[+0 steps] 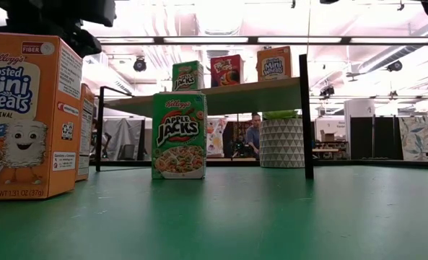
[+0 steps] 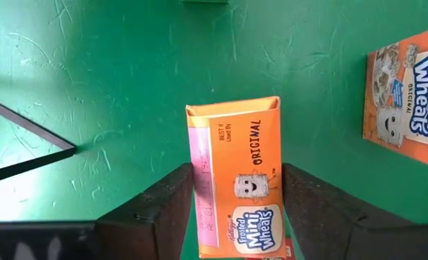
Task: Stack cereal on shelf
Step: Put the top orange cereal box aligned with the other orange cereal box on the shelf
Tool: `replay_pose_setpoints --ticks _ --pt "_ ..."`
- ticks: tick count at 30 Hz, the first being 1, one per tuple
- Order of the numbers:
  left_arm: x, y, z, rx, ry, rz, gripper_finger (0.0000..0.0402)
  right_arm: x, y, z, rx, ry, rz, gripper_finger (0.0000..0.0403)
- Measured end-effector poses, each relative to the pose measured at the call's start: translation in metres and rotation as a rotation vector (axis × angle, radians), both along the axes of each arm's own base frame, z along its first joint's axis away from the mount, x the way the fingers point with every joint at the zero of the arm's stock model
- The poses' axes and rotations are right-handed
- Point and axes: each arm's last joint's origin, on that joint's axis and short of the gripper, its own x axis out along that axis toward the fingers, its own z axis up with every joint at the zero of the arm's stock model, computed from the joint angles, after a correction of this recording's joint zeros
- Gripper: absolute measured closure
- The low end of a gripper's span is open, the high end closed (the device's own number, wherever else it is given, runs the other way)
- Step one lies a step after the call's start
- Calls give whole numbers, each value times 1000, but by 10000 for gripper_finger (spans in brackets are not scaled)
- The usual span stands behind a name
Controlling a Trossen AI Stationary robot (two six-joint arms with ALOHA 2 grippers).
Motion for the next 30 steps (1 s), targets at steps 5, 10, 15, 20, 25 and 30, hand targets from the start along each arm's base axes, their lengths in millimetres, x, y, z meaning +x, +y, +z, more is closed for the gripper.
replay_pose_setpoints --ticks 5,10,15,20,25,30 --pt "1 0 0 -4 -14 16 230 0 0 0 7 4 1 390" --pt "0 1 -4 16 -21 46 222 0 0 0 16 5 2 390" --pt "-2 2 -10 19 -8 51 188 0 0 0 15 5 2 390" --pt "-1 1 -11 17 -16 41 166 0 0 0 15 6 2 390" --pt "-1 1 -11 15 -20 44 171 0 0 0 14 6 2 390" --pt "1 0 -14 1 -47 61 177 0 0 -1 11 9 2 390"
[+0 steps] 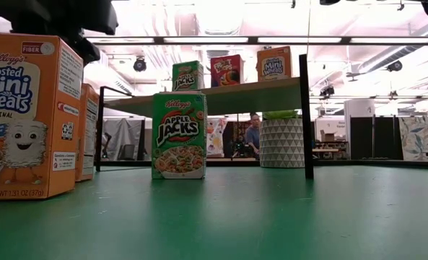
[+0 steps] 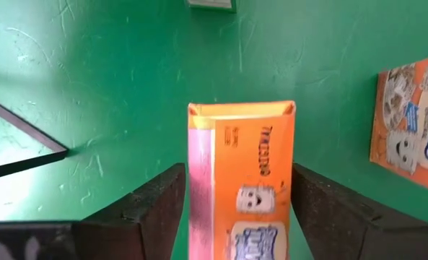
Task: Stack cereal on shelf
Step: Put the top orange cereal box aligned with the other orange cereal box on the shelf
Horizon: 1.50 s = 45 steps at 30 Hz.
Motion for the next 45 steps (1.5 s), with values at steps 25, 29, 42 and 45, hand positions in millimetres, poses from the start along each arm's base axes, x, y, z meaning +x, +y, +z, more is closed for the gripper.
replay_pose_setpoints --ticks 25,29,42,45 --pt "2 -1 7 4 0 -35 231 0 0 0 6 3 1 390" --pt "8 -3 39 -3 -51 -91 231 0 0 0 7 2 1 390" --pt "34 20 130 166 -366 -250 230 -2 0 1 24 4 4 390" --pt "44 34 137 199 -436 -247 230 -6 -2 2 39 22 6 390"
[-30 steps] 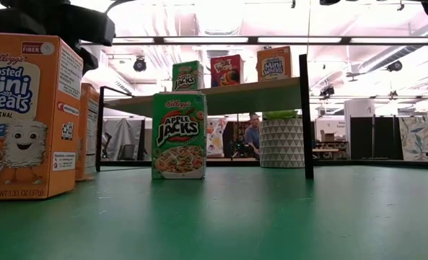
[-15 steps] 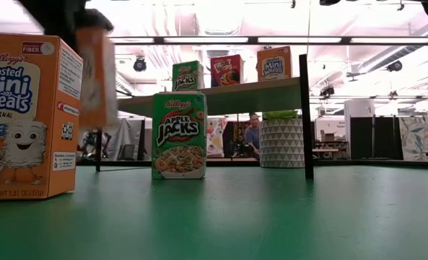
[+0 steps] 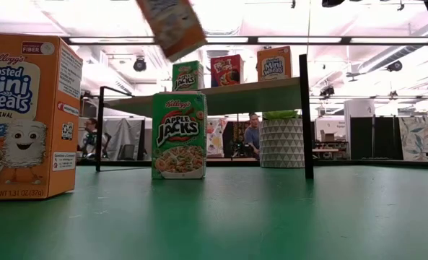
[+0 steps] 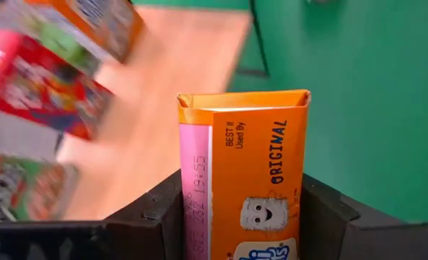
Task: Stack cereal on shelf
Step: Put the top orange cereal box aligned with the other orange cereal box on the shelf
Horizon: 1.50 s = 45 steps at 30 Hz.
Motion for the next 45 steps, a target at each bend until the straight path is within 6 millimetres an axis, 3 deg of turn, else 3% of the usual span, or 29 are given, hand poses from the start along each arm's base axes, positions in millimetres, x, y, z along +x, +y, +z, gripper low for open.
replay_pose_setpoints --ticks 8,13,26,45 --pt "17 45 11 2 -159 141 230 -14 -4 3 65 52 8 390" --pt "23 60 15 -16 -225 187 230 -17 -5 2 81 74 9 390" --pt "67 62 -21 -26 -152 105 230 -18 -6 1 80 85 9 390" --pt "91 63 -42 -2 -139 85 213 -18 -6 -1 73 104 8 390"
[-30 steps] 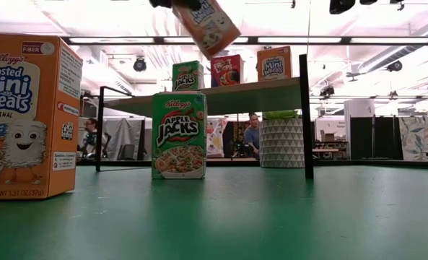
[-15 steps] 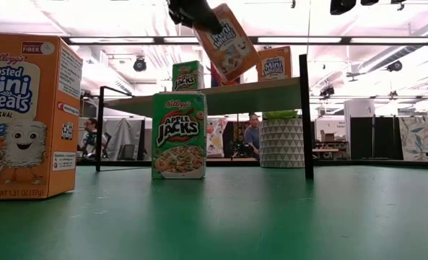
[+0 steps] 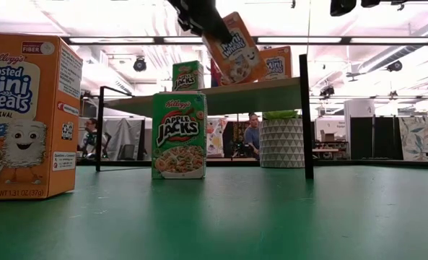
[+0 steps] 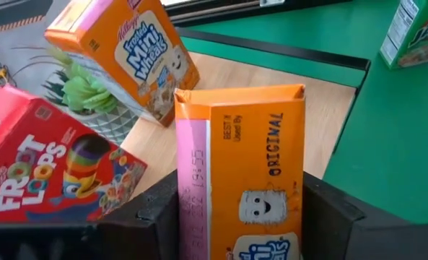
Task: Stack cereal on shelf
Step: Put the top orange cereal box aligned with the other orange cereal box on the shelf
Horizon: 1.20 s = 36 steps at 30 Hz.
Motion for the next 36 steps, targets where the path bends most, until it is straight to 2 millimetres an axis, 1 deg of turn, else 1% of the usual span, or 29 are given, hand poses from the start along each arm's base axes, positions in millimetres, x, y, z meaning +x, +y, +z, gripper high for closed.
replay_pose_setpoints --ticks 9,16,25,30,33,36 --pt "0 1 0 8 -1 -4 182 0 0 0 -2 1 0 390" --pt "0 1 2 27 3 -17 174 0 0 0 -1 1 0 390" --pt "0 1 21 61 -19 -42 174 0 0 0 -1 2 0 390" --pt "-6 0 33 59 14 -45 174 0 0 0 -1 2 0 390" --pt "-11 -6 40 41 17 -44 174 0 0 0 0 1 0 390" --pt "-20 -18 46 50 17 -36 174 0 0 0 1 2 0 390"
